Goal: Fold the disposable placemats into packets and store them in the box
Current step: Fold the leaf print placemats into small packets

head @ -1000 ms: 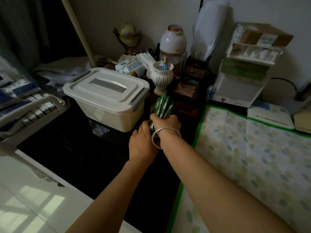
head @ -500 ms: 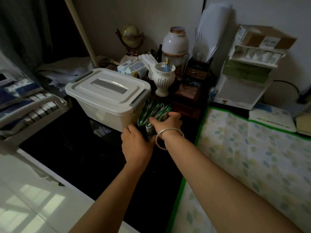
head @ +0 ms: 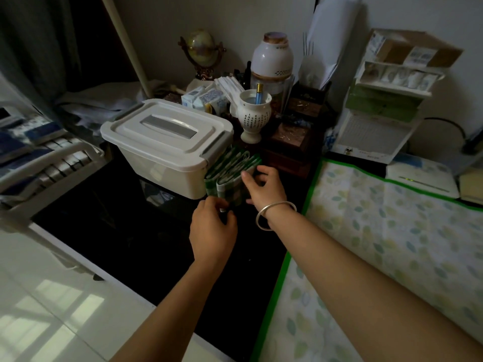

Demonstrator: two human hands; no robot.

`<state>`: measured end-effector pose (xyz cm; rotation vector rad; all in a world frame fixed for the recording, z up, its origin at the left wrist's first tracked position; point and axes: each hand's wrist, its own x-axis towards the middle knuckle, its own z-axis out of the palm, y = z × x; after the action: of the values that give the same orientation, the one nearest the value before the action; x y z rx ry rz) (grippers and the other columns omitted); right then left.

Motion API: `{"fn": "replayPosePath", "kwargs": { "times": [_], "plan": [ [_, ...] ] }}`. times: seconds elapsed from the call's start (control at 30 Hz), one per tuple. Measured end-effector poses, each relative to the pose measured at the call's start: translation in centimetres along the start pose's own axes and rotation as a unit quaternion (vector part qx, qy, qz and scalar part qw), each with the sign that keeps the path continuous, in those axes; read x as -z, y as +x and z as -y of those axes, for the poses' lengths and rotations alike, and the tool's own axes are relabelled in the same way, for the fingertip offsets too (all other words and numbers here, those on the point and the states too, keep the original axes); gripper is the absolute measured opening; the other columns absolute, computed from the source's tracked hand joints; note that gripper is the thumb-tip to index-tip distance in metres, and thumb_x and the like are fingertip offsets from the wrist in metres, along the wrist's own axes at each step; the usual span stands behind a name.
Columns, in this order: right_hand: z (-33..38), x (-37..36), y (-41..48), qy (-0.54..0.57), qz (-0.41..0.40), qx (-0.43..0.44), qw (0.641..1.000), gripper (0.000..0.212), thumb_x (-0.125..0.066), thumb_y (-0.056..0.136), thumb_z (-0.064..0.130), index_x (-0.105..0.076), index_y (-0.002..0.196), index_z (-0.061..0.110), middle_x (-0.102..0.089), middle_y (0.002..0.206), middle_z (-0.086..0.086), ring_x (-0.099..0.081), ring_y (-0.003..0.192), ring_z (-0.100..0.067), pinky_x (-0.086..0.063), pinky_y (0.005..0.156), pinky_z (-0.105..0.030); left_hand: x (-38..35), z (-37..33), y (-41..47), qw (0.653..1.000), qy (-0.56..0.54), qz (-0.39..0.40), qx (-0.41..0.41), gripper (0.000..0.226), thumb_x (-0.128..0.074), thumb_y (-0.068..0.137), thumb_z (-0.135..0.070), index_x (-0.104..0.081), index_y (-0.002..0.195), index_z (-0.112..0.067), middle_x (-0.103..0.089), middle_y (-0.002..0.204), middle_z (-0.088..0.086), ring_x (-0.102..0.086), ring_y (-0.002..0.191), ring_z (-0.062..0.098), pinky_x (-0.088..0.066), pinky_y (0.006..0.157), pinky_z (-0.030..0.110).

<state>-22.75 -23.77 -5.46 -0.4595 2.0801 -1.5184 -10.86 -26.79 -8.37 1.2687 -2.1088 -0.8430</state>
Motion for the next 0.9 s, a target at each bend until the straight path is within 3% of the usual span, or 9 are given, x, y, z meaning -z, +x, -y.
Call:
{"fn": "replayPosePath", "kwargs": {
  "times": [0.17, 0.3, 0.43, 0.57, 0.77, 0.9],
  "plan": [
    [-1.2, 2.7, 0.1, 0.021, -0.020, -0.032, 0.999, 0.039, -0.062, 0.092, 0.031, -0.048, 0.124, 0.014, -0.053, 0.096, 0.007, -0.062, 0.081, -0.015, -0.058, 0.079, -0.038, 0.2, 0.0, -1.0, 1.000, 0.004, 0.027, 0.003, 0.012, -0.062, 0.089, -0.021, -0.061, 0.099, -0.027, -0.063, 0.097, -0.008, -0.060, 0.090, 0.012, -0.050, 0.072, 0.030],
    [-1.6, 3.7, -0.4, 0.062, -0.043, -0.053, 0.996, 0.025, -0.061, 0.093, 0.027, -0.050, 0.109, 0.011, -0.062, 0.097, -0.006, -0.068, 0.085, -0.024, -0.059, 0.076, -0.039, 0.0, -0.3, -2.2, 0.999, -0.014, 0.046, -0.005, 0.011, -0.061, 0.091, -0.021, -0.061, 0.100, -0.027, -0.065, 0.092, -0.010, -0.061, 0.085, 0.009, -0.048, 0.068, 0.026],
    [-2.2, 4.4, -1.9, 0.049, -0.017, -0.051, 0.997, 0.016, -0.057, 0.096, 0.027, -0.053, 0.084, 0.016, -0.065, 0.087, -0.005, -0.068, 0.088, -0.025, -0.058, 0.080, -0.041, 0.0, -0.8, -3.4, 0.997, -0.019, 0.075, -0.018, 0.014, -0.061, 0.090, -0.019, -0.063, 0.102, -0.026, -0.065, 0.089, -0.013, -0.061, 0.081, 0.006, -0.048, 0.066, 0.024],
    [-3.0, 6.0, -4.3, 0.002, 0.021, -0.033, 0.999, 0.015, -0.055, 0.096, 0.024, -0.056, 0.082, 0.018, -0.068, 0.093, -0.007, -0.066, 0.091, -0.024, -0.057, 0.081, -0.039, 0.1, -1.5, -5.1, 0.994, -0.028, 0.104, -0.030, 0.014, -0.059, 0.091, -0.019, -0.064, 0.099, -0.028, -0.068, 0.090, -0.013, -0.063, 0.081, 0.004, -0.055, 0.071, 0.032],
    [-5.9, 12.1, -10.2, -0.134, 0.036, 0.020, 0.990, 0.012, -0.066, 0.086, 0.028, -0.063, 0.074, 0.028, -0.071, 0.080, 0.001, -0.068, 0.082, -0.020, -0.055, 0.083, -0.046, -0.1, -2.7, -11.2, 0.968, -0.020, 0.205, -0.142, 0.013, -0.058, 0.084, -0.025, -0.066, 0.093, -0.029, -0.069, 0.088, -0.013, -0.064, 0.083, 0.007, -0.053, 0.074, 0.030],
    [-8.9, 18.1, -17.1, -0.259, -0.020, 0.095, 0.961, 0.013, -0.071, 0.082, 0.021, -0.063, 0.073, 0.026, -0.069, 0.075, 0.008, -0.065, 0.070, -0.012, -0.054, 0.072, -0.031, -0.2, -4.4, -16.2, 0.904, 0.033, 0.308, -0.295, 0.034, -0.045, 0.076, -0.040, -0.067, 0.097, -0.026, -0.065, 0.098, -0.005, -0.058, 0.095, 0.019, -0.042, 0.080, 0.030]
  ]
}}
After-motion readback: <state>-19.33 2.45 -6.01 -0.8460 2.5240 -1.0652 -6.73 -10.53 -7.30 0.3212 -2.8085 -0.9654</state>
